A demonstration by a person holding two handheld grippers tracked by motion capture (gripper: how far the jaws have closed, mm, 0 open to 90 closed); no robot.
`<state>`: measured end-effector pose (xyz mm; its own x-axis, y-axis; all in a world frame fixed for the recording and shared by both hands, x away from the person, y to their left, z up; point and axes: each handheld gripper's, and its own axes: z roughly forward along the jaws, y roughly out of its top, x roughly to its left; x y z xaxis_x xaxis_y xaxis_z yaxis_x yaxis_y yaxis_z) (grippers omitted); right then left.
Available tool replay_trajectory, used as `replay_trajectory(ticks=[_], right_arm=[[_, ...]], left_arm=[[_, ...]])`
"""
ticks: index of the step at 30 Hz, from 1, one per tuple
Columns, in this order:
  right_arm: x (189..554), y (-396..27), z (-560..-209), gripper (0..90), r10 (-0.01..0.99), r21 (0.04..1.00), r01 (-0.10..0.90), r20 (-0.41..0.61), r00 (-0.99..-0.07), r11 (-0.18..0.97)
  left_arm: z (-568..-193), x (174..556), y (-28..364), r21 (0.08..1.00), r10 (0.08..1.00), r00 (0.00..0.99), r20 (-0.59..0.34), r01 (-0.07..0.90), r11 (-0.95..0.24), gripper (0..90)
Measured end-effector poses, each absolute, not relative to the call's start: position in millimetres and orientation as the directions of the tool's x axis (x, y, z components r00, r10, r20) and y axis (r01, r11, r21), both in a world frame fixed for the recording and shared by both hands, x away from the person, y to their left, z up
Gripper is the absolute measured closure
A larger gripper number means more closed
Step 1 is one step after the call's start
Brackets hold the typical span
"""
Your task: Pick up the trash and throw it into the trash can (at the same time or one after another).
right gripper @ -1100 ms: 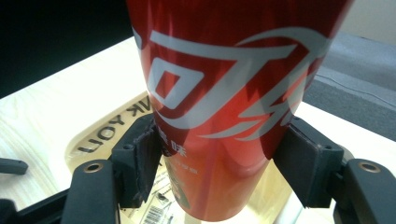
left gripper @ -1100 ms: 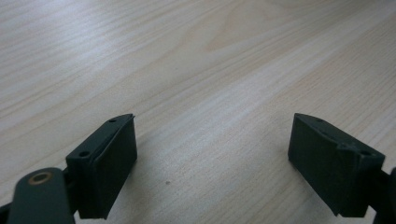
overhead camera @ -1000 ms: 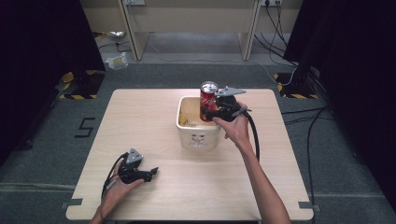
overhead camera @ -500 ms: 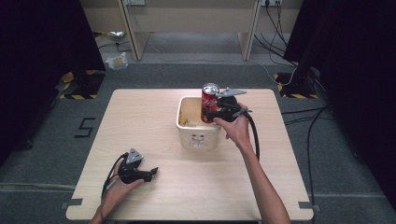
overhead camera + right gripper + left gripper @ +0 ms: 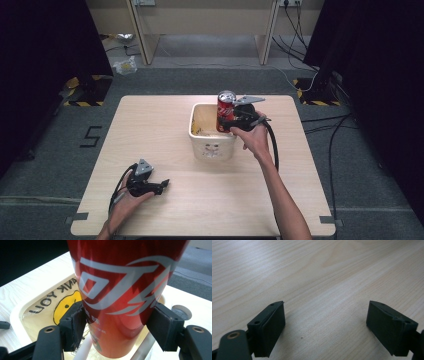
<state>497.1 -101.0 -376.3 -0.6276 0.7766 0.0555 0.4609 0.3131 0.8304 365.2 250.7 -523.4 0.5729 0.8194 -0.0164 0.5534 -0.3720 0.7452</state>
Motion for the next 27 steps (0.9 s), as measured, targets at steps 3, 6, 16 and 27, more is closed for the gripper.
replay_trajectory(ticks=[3, 6, 16, 27], right_arm=[[497.0, -101.7, -377.3, 33.6, 0.774, 0.83, 0.461, 0.057, -0.63, 0.314], [496.3, -102.9, -375.9, 32.0, 0.774, 0.836, 0.456, 0.06, -0.63, 0.306], [488.3, -106.7, -365.3, 25.7, 0.774, 0.859, 0.429, 0.063, -0.63, 0.279], [482.3, -122.5, -356.3, 23.1, 0.794, 0.869, 0.417, 0.048, -0.606, 0.266]], left_arm=[[-523.5, 365.2, 250.6, 0.746, 0.82, 0.572, -0.018, 0.554, -0.37, 14.7], [-523.2, 365.2, 250.8, 0.744, 0.819, 0.573, -0.018, 0.555, -0.372, 14.6], [-523.3, 365.2, 250.6, 0.745, 0.82, 0.573, -0.02, 0.555, -0.37, 14.6], [-523.3, 365.2, 250.7, 0.745, 0.819, 0.573, -0.018, 0.554, -0.372, 14.6]])
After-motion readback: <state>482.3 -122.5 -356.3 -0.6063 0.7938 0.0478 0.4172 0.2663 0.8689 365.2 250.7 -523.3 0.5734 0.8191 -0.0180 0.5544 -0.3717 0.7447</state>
